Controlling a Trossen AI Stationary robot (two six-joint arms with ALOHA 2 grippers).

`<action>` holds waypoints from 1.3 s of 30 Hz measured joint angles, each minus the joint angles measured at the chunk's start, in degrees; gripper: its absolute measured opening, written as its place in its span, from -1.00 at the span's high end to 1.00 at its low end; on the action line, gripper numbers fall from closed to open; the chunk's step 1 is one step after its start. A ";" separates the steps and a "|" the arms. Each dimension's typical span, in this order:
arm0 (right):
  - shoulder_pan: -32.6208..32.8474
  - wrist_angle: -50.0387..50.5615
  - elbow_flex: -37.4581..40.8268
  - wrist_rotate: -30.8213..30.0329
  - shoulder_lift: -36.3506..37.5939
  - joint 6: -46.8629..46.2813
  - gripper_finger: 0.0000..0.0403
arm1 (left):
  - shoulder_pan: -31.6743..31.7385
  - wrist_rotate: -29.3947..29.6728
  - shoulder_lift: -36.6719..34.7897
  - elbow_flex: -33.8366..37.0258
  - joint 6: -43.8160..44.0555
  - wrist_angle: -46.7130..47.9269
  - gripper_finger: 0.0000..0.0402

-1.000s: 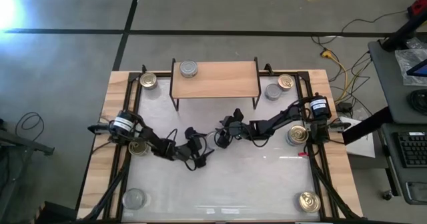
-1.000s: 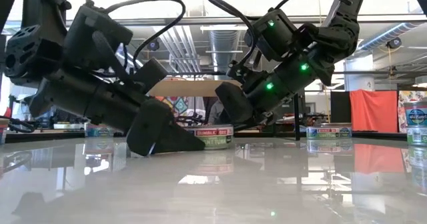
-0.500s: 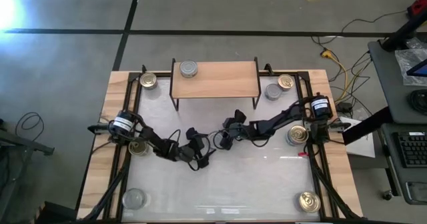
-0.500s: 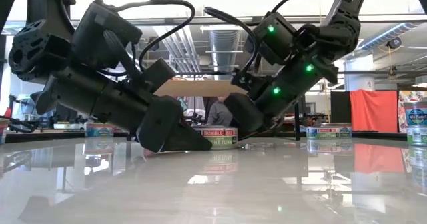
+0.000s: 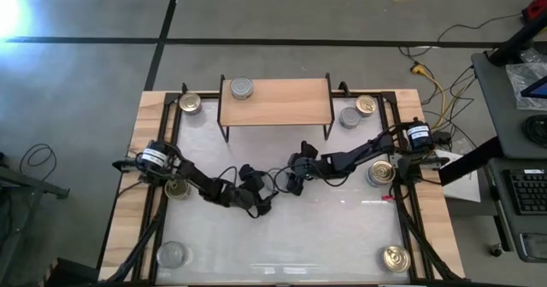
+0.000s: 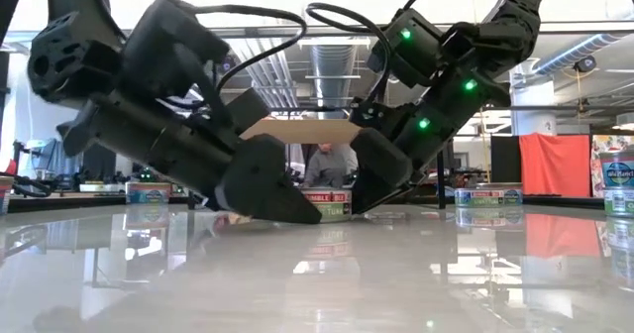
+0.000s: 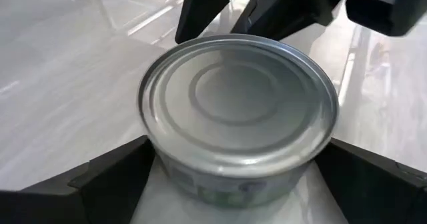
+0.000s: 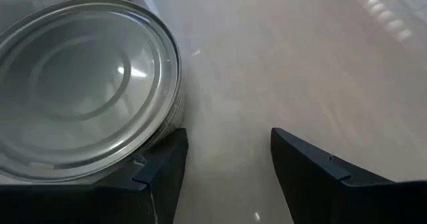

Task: Stack canned seafood by type on shelf
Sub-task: Put the green tuna can on the shelf

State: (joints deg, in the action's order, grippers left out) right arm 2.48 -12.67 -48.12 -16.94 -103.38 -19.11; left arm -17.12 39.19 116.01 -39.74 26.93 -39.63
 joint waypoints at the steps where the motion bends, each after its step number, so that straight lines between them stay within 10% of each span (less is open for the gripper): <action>1: 0.02 0.02 0.00 -0.05 -0.01 0.02 -0.05 | 0.00 0.07 -0.01 -0.79 0.23 1.53 -0.98; 39: 2.91 -0.45 0.15 -1.79 -0.19 -1.83 -0.04 | -0.02 1.94 -1.15 -0.59 0.29 -0.25 -0.75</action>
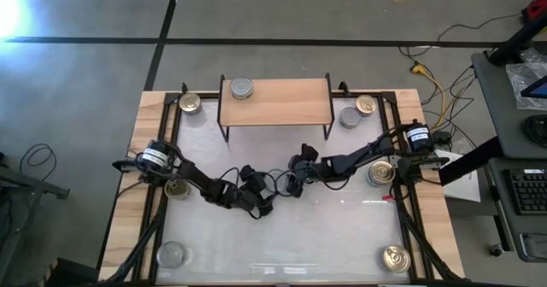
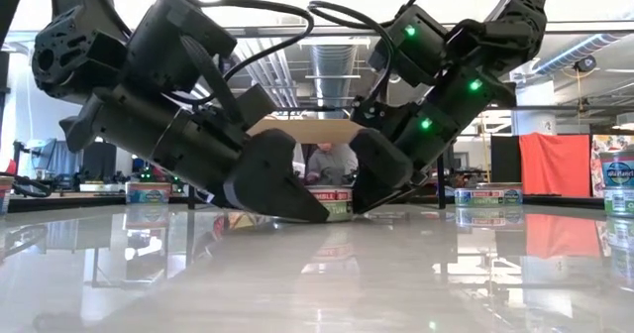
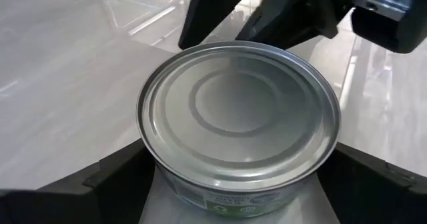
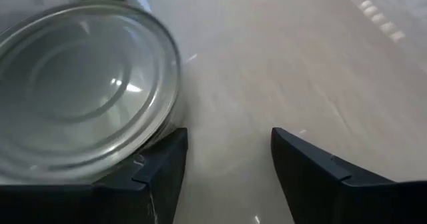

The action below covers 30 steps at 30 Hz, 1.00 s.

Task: Stack canned seafood by type on shelf
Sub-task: Put the green tuna can on the shelf

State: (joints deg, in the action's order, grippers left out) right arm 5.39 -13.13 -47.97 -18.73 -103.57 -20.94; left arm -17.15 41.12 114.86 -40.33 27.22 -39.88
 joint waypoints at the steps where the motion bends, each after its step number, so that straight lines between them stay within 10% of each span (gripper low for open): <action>1: 0.02 0.02 -0.02 0.16 0.05 0.24 -0.03 | 0.00 0.03 -0.72 0.42 -0.02 0.32 -0.75; 18: 0.53 2.94 -0.09 -0.35 7.93 6.96 0.04 | 1.00 -4.66 -34.29 12.78 -8.86 9.01 -0.75; 30: 1.05 -4.70 -0.09 2.72 7.01 9.65 0.06 | 15.96 -14.24 -59.23 4.83 -20.88 42.33 -0.75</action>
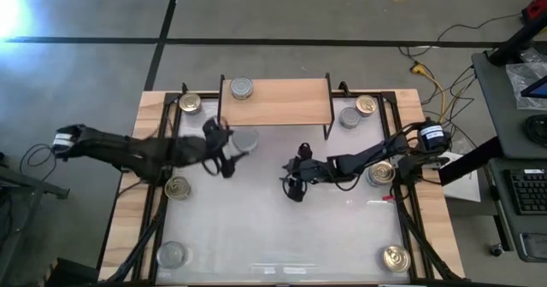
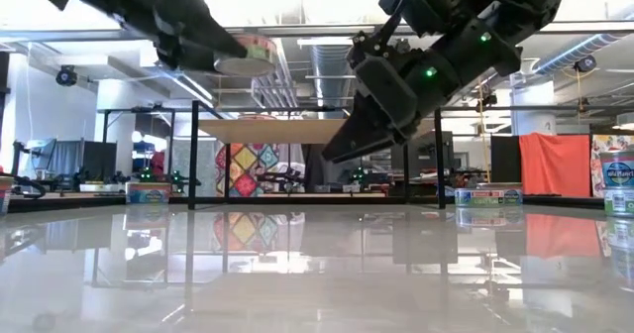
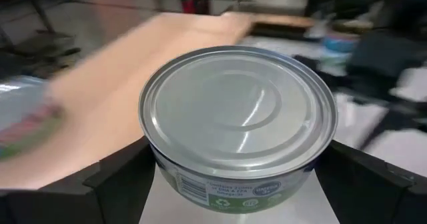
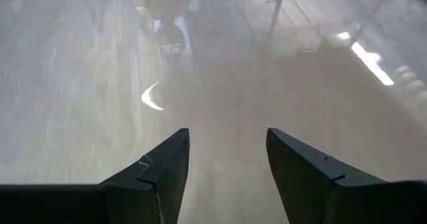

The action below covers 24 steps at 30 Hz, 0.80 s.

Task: Stack canned seafood by type on shelf
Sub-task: Put the green tuna can on the shelf

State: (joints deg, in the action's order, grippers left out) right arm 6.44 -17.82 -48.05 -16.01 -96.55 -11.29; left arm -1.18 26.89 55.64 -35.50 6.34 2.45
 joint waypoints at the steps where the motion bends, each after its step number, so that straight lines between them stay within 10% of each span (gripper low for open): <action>1: -0.04 -0.20 0.00 0.02 0.00 0.00 0.06 | 2.12 -1.49 -0.26 -1.43 -1.32 2.42 -0.75; 12: 2.05 0.89 0.00 0.05 0.00 -0.68 0.03 | 23.10 -16.17 6.16 -13.33 -10.09 17.38 -0.75; 24: 2.58 3.64 0.02 0.04 0.00 -1.44 0.09 | 25.24 -7.06 15.31 -17.96 -15.76 21.83 -0.84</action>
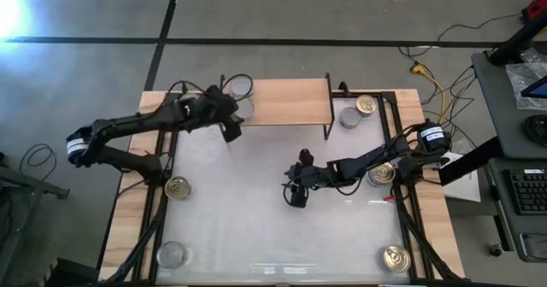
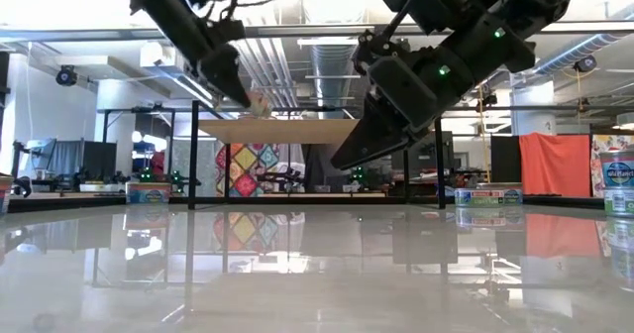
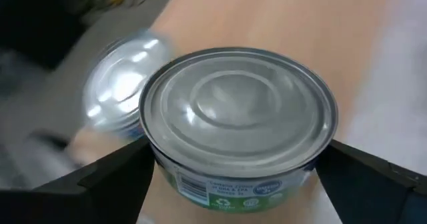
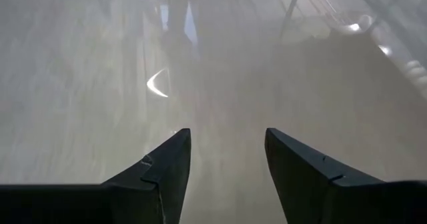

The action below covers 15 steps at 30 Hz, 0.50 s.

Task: Stack canned seafood by type on shelf
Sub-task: Put the green tuna can on the shelf

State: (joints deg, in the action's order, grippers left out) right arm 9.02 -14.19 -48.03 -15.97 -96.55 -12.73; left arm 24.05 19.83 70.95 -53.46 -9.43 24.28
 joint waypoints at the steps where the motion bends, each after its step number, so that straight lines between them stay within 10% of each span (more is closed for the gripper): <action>1: 0.00 0.42 0.00 0.01 0.00 -0.15 0.10 | 0.00 2.38 0.72 -0.20 -0.02 0.38 -0.87; 15: 0.00 0.25 0.02 -0.02 0.00 -0.83 0.11 | -0.12 6.48 4.37 -0.40 -0.62 0.99 -0.93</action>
State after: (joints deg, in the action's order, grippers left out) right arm 9.02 -13.94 -48.01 -15.99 -96.55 -13.56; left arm 23.93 26.31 75.31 -53.86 -10.05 25.26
